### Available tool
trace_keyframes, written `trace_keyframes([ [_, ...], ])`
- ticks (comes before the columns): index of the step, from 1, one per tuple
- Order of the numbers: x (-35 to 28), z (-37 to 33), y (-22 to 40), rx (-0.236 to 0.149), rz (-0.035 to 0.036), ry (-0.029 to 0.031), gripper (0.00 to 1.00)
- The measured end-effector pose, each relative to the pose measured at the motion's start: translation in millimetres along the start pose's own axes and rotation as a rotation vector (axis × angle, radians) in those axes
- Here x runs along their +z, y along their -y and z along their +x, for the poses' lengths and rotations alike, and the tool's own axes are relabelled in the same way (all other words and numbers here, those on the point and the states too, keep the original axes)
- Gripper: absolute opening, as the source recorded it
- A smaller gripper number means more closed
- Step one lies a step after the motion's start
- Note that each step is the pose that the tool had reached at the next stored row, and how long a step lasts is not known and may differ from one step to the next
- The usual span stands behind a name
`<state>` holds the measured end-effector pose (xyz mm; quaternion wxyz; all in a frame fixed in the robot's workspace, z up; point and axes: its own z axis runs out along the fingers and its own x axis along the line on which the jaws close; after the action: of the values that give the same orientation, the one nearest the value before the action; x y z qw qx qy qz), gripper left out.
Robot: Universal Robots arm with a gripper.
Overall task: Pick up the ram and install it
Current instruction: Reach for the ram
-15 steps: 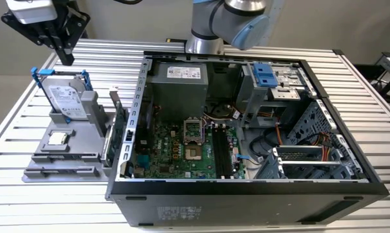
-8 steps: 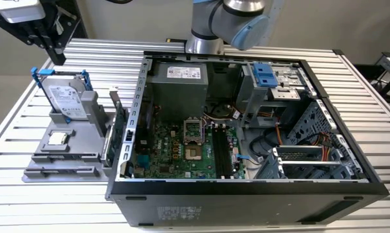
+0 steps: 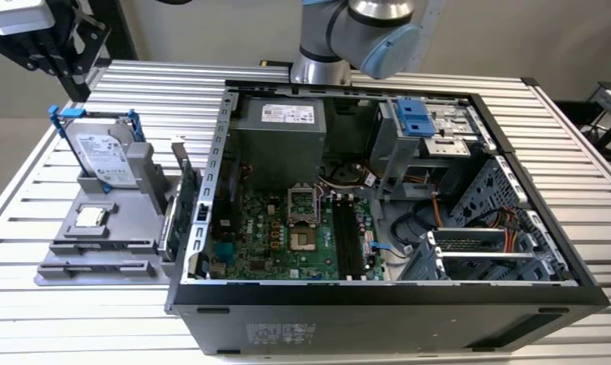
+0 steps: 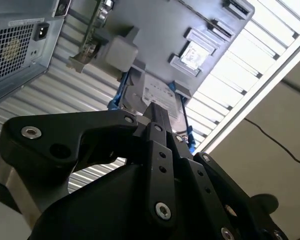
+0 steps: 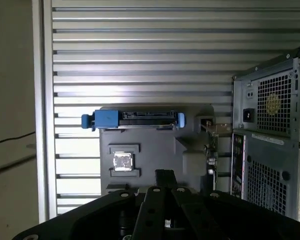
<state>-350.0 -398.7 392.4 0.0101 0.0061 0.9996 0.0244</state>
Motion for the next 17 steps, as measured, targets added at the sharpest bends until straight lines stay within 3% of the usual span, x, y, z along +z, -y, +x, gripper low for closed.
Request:
trace_keyframes([
  [8,-0.1,12.9,0.2,-0.036,-0.0007,-0.0018,0.0],
  [13,-0.2,13.2,0.4,-0.038,-0.0007,-0.002,0.0],
  [17,-0.3,13.9,5.7,-0.038,-0.0007,-0.0019,0.0],
])
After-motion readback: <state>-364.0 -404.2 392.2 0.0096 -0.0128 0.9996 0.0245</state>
